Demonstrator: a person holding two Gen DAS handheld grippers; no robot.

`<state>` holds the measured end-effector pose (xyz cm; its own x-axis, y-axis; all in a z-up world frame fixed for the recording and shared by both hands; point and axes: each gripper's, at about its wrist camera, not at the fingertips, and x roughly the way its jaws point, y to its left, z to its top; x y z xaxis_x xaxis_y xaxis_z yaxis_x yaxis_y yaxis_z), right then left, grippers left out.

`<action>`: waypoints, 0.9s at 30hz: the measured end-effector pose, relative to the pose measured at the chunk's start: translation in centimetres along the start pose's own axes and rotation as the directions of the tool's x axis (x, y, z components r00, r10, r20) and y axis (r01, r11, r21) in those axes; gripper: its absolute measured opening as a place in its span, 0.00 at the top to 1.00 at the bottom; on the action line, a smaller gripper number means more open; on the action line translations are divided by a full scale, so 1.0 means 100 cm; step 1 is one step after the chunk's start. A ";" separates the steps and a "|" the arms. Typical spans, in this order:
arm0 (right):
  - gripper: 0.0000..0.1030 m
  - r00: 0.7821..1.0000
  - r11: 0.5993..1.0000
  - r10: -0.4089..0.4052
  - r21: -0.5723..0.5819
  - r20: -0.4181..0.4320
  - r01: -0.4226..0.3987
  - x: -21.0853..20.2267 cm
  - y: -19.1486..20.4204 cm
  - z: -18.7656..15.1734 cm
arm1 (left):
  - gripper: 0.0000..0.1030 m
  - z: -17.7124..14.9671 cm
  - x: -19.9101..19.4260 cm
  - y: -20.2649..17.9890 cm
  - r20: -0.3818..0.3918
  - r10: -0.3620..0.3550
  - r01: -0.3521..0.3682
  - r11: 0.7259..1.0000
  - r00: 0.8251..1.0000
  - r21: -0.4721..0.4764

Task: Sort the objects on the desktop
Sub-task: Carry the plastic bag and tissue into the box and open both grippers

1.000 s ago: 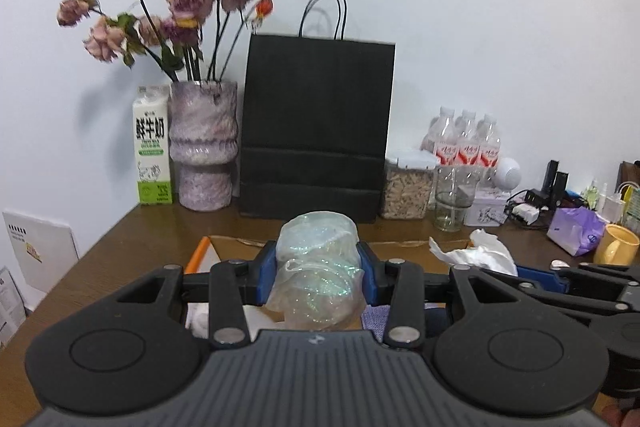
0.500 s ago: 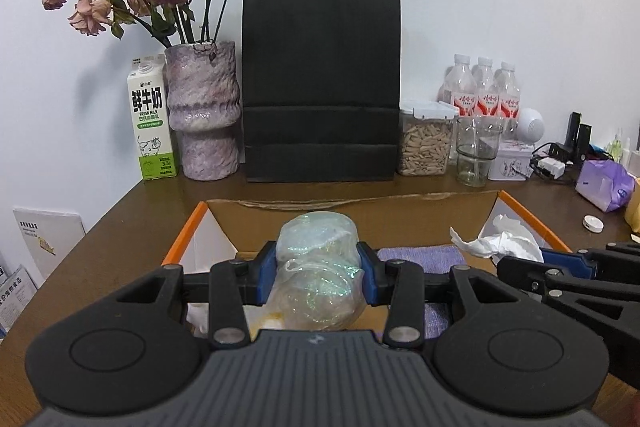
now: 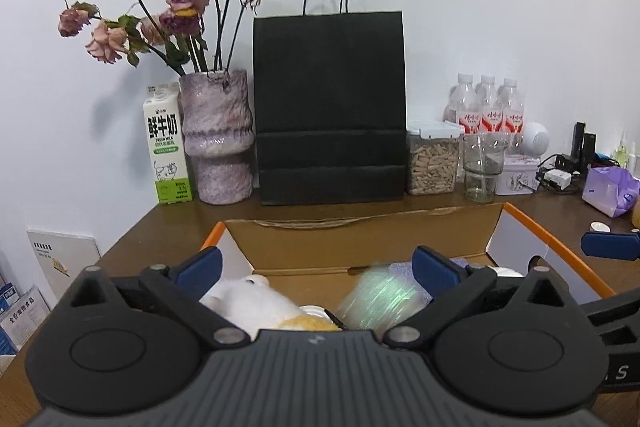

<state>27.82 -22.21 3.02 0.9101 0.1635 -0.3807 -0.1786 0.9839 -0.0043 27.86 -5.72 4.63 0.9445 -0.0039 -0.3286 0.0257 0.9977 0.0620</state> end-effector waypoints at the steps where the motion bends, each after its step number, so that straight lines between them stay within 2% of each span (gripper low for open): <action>1: 0.00 1.000 1.000 -0.003 -0.003 0.001 0.003 -0.001 0.001 0.000 | 0.00 0.000 -0.001 0.000 0.006 0.000 0.000 1.000 1.000 0.001; 17: 0.00 1.000 1.000 -0.007 -0.003 0.014 0.007 -0.010 0.000 0.001 | 0.00 0.000 -0.007 -0.001 0.017 0.005 -0.005 1.000 1.000 0.005; 27: 0.00 0.999 1.000 0.017 -0.021 0.030 -0.016 -0.027 0.006 0.010 | 0.00 0.013 -0.021 0.003 0.031 0.005 -0.005 1.000 1.000 -0.003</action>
<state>25.63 -22.02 4.92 0.9178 0.1820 -0.3528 -0.2010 0.9794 -0.0178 26.30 -5.48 6.55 0.9542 -0.0009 -0.2991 0.0200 0.9980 0.0608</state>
